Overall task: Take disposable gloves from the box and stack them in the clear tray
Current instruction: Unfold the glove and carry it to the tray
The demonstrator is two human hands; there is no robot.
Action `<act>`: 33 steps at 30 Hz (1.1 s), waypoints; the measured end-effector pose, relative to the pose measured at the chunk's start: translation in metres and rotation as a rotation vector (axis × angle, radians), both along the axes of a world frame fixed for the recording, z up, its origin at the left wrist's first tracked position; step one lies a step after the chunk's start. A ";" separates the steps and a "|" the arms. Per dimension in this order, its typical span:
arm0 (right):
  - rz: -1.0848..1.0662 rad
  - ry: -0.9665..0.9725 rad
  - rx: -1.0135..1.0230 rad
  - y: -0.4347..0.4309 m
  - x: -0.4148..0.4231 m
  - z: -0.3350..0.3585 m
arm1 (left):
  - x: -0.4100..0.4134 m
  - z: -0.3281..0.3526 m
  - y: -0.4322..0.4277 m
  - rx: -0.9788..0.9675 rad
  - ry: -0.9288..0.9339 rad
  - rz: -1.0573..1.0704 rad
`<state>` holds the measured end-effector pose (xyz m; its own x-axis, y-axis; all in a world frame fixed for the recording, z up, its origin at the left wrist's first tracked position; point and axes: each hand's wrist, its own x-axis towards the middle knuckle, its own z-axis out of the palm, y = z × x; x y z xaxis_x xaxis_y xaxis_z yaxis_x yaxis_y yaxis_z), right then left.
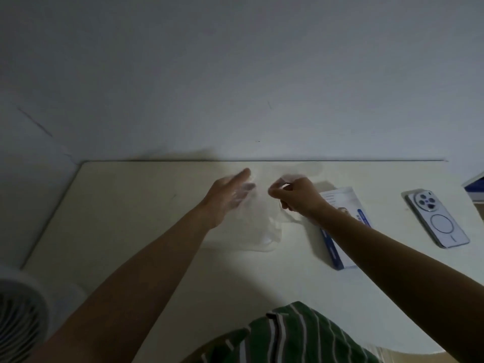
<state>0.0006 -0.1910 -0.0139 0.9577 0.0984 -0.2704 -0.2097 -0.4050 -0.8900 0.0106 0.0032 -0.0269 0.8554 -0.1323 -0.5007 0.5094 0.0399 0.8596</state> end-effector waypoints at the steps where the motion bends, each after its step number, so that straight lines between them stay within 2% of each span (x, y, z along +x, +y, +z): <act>1: 0.024 0.013 0.007 0.007 0.000 -0.001 | -0.002 -0.002 0.002 0.075 -0.004 0.044; 3: 0.071 0.038 0.029 0.019 0.001 -0.005 | -0.005 -0.007 0.009 0.115 0.005 0.244; 5: 0.078 0.061 0.040 0.026 0.002 -0.008 | -0.006 -0.014 0.021 0.193 -0.067 0.369; 9: -0.001 0.122 0.043 0.024 0.008 -0.011 | -0.007 -0.028 0.044 0.657 -0.249 0.289; 11: -0.090 0.079 0.021 0.023 0.010 -0.008 | -0.009 -0.031 0.052 0.817 -0.334 0.242; 13: -0.223 -0.144 -0.122 0.025 0.010 -0.004 | -0.010 -0.033 0.054 0.920 -0.383 0.201; 15: -0.288 -0.486 -0.187 0.033 0.005 0.007 | -0.010 -0.036 0.053 0.995 -0.394 0.166; 16: -0.270 -0.619 -0.154 0.038 0.004 0.013 | -0.010 -0.037 0.052 1.024 -0.389 0.146; 18: -0.108 -0.693 -0.052 0.053 0.003 0.019 | -0.009 -0.038 0.049 1.077 -0.389 0.090; 20: 0.155 -0.549 -0.101 0.069 0.003 0.013 | -0.008 -0.038 0.049 1.100 -0.409 0.050; 23: 0.426 -0.218 -0.389 0.085 0.004 -0.020 | -0.008 -0.036 0.048 1.068 -0.399 0.023; 26: 0.474 -0.006 -0.506 0.091 0.007 -0.048 | -0.009 -0.034 0.049 1.169 -0.478 -0.033; 28: 0.487 0.037 -0.510 0.094 0.009 -0.057 | -0.010 -0.031 0.047 1.313 -0.691 -0.076; 30: 0.495 0.058 -0.499 0.097 0.011 -0.062 | -0.011 -0.030 0.042 1.303 -0.818 -0.158; 31: 0.496 0.076 -0.489 0.098 0.012 -0.064 | -0.010 -0.032 0.039 1.241 -0.759 -0.231; 33: 0.475 0.146 -0.444 0.100 0.015 -0.066 | -0.006 -0.041 0.036 1.151 -0.419 -0.423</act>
<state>0.0154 -0.0913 -0.0795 0.7885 0.3499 -0.5058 -0.0239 -0.8043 -0.5937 0.0049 0.0393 -0.0683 0.9715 -0.1045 -0.2129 -0.0140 -0.9214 0.3884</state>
